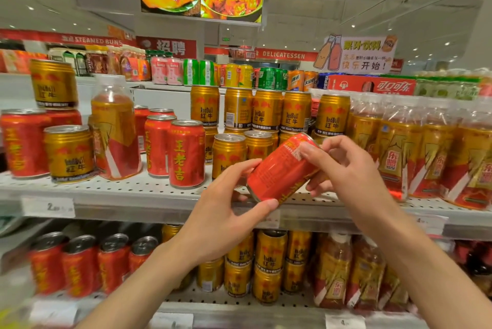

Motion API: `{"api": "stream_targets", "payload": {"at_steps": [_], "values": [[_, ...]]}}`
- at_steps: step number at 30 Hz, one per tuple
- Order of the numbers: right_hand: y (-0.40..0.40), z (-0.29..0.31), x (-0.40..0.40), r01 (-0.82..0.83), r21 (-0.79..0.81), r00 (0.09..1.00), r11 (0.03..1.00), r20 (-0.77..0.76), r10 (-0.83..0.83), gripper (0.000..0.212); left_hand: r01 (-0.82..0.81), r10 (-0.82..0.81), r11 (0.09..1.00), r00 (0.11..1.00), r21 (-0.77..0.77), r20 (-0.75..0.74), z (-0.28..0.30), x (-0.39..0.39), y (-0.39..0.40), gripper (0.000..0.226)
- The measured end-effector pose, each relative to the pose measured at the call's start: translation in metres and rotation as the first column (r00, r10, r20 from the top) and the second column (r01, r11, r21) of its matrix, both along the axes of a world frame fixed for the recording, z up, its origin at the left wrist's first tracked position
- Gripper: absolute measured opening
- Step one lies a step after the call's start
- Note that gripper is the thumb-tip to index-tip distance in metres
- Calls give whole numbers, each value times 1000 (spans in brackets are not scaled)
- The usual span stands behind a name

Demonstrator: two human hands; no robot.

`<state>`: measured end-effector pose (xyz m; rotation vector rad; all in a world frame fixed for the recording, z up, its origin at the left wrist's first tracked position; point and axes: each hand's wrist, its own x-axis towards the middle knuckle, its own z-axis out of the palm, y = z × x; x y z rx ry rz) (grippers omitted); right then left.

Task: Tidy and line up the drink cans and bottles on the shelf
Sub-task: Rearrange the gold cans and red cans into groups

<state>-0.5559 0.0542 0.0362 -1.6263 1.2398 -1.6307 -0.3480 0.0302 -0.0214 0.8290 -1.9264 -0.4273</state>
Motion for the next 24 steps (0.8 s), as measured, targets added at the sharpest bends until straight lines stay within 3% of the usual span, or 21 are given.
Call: {"api": "stream_targets", "payload": {"at_steps": [7,16,24], "values": [[1,12,68,-5,-23,993,1000,-119,2,42,21,-22,999,999,-29,-31,2,78,-3,63],[-17,17,201,-37,-34,989,999,-142,32,43,-22,22,997,1000,-69,-3,5,215,-20,60],[-34,18,267,-35,-53,977,998,-210,23,40,-77,86,992,992,-96,88,4,269,-31,76]]}}
